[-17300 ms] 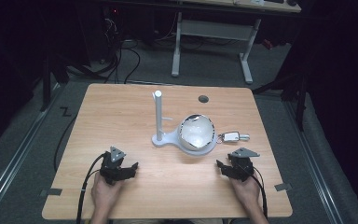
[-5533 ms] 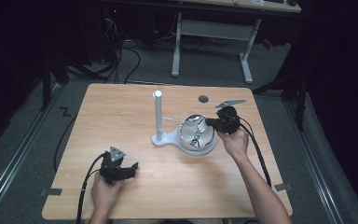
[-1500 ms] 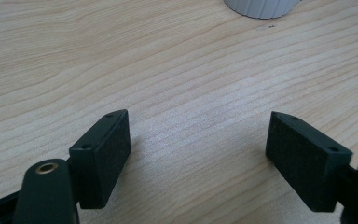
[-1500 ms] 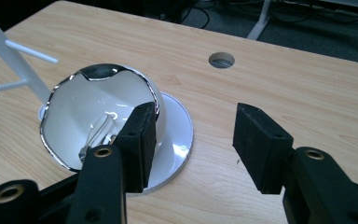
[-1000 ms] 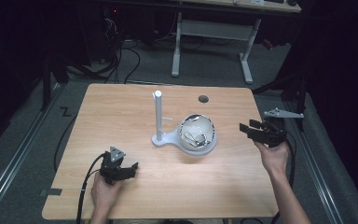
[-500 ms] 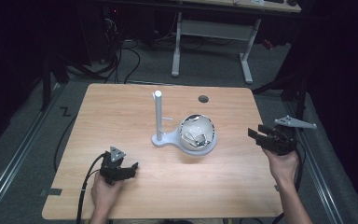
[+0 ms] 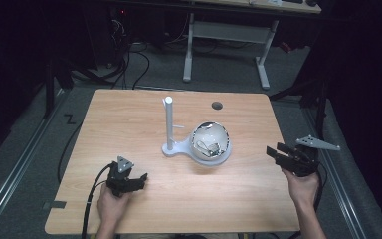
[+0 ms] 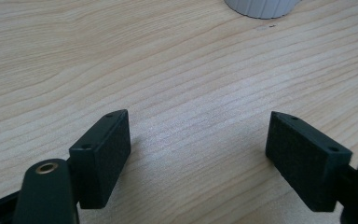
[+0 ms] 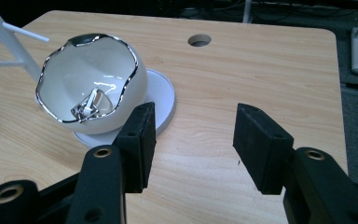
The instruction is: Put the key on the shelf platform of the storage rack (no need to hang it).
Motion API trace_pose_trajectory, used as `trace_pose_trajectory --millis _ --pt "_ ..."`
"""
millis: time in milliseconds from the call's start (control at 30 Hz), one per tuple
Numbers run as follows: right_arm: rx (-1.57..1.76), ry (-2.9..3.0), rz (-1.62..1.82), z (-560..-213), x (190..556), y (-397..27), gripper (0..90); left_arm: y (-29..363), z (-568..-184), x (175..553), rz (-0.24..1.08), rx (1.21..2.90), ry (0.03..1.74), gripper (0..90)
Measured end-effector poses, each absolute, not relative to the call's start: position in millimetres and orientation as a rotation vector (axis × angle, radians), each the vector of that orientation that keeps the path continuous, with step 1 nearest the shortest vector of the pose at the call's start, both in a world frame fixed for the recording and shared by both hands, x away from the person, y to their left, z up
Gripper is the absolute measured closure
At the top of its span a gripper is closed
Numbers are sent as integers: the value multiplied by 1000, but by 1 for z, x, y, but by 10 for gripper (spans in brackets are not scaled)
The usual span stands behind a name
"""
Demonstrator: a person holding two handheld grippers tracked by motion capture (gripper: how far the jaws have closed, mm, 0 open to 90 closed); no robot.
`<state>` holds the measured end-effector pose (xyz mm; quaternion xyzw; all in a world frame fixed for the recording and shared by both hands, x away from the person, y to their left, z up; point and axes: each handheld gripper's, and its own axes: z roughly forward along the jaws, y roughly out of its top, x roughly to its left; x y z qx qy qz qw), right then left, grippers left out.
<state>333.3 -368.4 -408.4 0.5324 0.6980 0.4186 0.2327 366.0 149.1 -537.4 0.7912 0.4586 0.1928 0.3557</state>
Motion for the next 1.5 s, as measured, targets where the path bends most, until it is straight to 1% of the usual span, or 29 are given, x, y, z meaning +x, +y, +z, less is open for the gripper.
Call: trace_pose_trajectory --millis 267,800,1033,1500 --pt "1487 1929 1163 -433 329 -362 494 149 -537 366 501 2048 1183 223" --pt "1451 2019 1055 -475 345 -333 494 149 -537 366 502 2050 1182 224" --pt "1426 2011 987 -501 350 -324 492 149 -537 366 503 2048 1183 224" --pt "1411 2064 874 -527 353 -309 493 149 -537 366 501 2047 1183 227"
